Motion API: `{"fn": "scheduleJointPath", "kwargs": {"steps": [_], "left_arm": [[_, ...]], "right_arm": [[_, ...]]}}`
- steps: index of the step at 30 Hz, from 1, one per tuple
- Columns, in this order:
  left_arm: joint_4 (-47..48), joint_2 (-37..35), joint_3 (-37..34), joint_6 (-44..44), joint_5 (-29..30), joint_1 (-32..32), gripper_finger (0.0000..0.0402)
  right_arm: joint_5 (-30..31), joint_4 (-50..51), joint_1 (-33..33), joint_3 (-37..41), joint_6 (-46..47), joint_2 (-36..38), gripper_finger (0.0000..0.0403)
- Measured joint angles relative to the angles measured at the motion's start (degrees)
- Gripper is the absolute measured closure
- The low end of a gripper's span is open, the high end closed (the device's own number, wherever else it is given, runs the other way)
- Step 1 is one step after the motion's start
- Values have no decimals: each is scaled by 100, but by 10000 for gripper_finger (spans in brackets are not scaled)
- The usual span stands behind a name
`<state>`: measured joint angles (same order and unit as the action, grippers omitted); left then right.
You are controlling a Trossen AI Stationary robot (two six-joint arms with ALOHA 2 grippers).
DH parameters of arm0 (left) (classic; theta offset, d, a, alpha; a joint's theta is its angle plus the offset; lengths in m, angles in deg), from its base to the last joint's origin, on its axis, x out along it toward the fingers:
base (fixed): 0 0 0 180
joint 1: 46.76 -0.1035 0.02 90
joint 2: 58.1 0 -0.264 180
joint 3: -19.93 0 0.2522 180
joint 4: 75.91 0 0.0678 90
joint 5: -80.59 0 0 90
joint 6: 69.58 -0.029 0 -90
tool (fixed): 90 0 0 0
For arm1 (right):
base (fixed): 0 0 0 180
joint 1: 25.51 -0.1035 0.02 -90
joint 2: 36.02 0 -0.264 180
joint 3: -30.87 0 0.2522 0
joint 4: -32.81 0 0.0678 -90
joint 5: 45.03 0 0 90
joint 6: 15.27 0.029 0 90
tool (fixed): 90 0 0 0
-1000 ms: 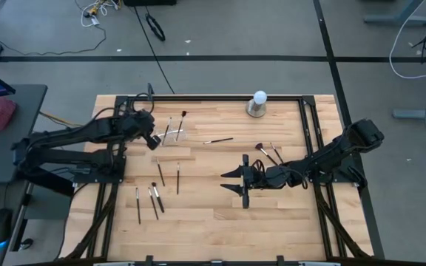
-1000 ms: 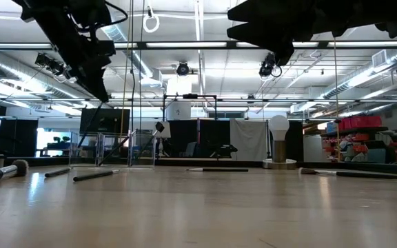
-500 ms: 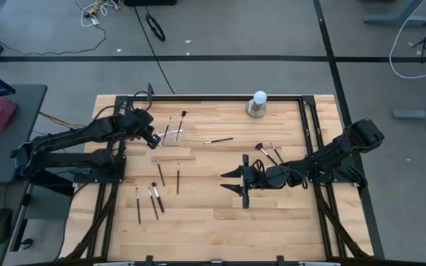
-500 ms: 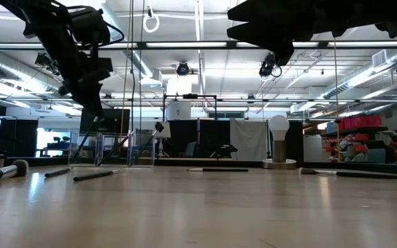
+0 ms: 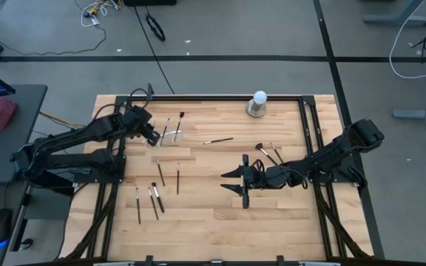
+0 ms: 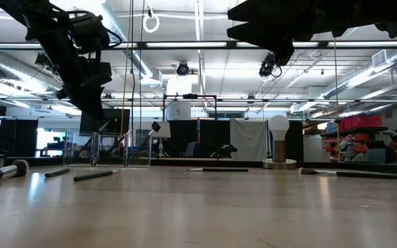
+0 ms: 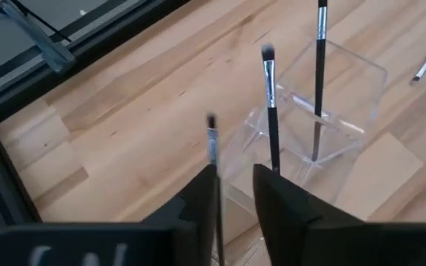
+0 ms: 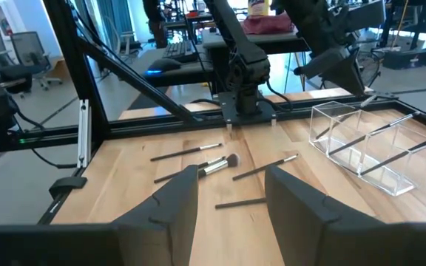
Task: Put items in baskets/containers
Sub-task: Put the black eyeshadow brush into the left section of the transparent organizer, then put the black powder brush into the right section of the transparent organizer
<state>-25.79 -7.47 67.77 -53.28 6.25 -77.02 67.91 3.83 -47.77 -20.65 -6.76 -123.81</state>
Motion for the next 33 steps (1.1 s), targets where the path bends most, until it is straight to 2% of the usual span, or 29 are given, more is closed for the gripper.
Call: {"fn": "scheduleJointPath", "kwargs": {"steps": [6,11,15,18,22,29,33], "left_arm": [[183,1,164,1,-31,-121,245],[1344,0,1256,133,-449,-117,230],[2138,-9,2247,543,-899,262,237],[2317,-20,2580,1004,-984,1011,248],[2324,34,2530,1992,-885,2454,268],[2306,702,2162,4768,-170,5265,311],[2278,1497,2145,6298,-59,6455,336]], "right_arm": [[0,-1,0,0,0,0,246],[0,4,0,0,-2,0,246],[0,29,1,0,-2,0,245],[0,35,0,0,-4,0,246],[-4,52,0,0,-73,0,245],[-2,96,0,0,-300,0,245],[-2,103,2,0,-460,0,246]]}}
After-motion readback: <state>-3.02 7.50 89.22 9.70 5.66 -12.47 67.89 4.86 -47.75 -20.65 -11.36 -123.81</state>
